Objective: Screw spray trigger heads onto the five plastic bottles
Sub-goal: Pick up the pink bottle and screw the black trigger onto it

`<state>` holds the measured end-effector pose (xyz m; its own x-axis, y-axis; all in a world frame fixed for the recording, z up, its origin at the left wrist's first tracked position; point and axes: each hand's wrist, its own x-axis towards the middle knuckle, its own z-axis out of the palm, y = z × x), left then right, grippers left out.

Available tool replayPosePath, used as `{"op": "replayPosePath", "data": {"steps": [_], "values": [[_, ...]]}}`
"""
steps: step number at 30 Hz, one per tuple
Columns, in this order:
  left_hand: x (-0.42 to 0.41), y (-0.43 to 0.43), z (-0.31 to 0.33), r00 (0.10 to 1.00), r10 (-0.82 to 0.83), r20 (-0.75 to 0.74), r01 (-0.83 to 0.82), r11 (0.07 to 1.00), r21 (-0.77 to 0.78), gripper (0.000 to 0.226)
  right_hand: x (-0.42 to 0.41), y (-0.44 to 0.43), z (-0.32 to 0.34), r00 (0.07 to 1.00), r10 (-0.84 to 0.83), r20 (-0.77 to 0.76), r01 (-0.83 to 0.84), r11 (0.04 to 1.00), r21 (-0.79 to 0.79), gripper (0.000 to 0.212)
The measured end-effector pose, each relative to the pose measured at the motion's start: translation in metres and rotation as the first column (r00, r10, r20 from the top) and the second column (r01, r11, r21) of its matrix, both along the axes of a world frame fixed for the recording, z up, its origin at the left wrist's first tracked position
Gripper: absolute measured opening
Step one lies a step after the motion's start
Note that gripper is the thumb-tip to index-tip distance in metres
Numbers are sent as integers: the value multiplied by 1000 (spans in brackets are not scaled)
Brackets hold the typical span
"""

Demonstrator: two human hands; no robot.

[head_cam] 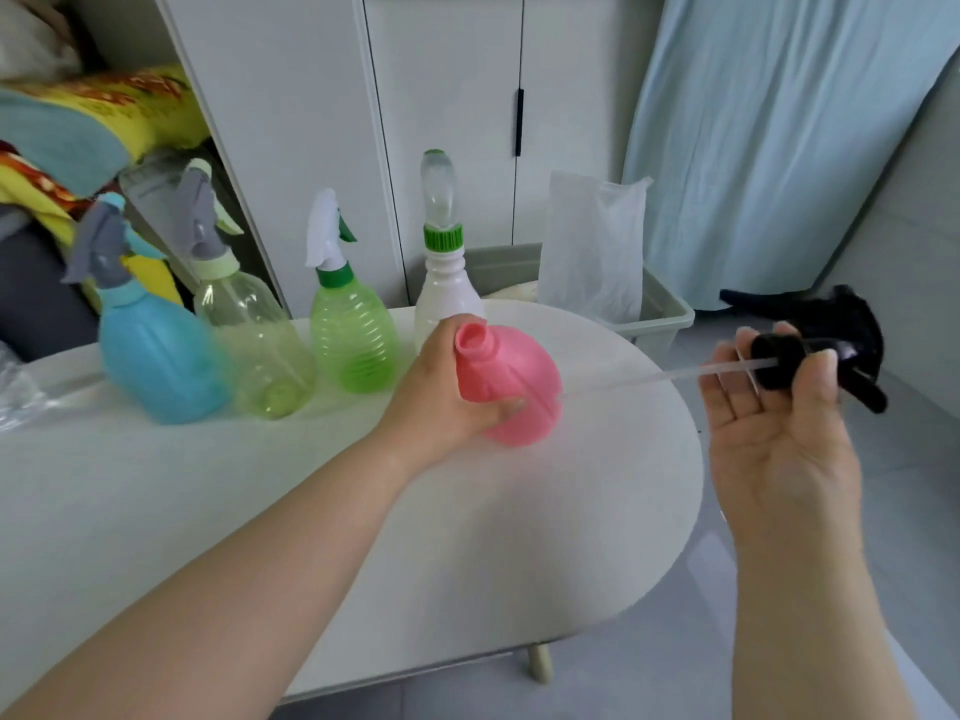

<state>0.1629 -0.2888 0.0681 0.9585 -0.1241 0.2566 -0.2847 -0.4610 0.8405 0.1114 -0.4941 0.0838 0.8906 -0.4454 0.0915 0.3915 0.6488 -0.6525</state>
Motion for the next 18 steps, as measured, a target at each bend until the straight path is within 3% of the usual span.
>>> {"op": "replayPosePath", "data": {"steps": [6,9,12,14,18], "values": [[-16,9,10,985,24,169,-49,988,144,30,-13,20,19,999,-34,33,33,999,28,15],[-8,2,6,990,41,134,-76,959,272,40,-11,21,13,998,-66,-3,66,997,30,13],[1,-12,6,984,103,146,-124,983,139,56,-1,7,2,992,-113,-46,114,993,8,13],[10,-29,5,985,81,154,-103,985,138,69,7,-3,-13,984,-130,-121,126,991,-41,19],[39,-76,3,996,-27,88,-8,926,378,60,25,-12,-48,948,-97,-303,88,995,-45,23]]}}
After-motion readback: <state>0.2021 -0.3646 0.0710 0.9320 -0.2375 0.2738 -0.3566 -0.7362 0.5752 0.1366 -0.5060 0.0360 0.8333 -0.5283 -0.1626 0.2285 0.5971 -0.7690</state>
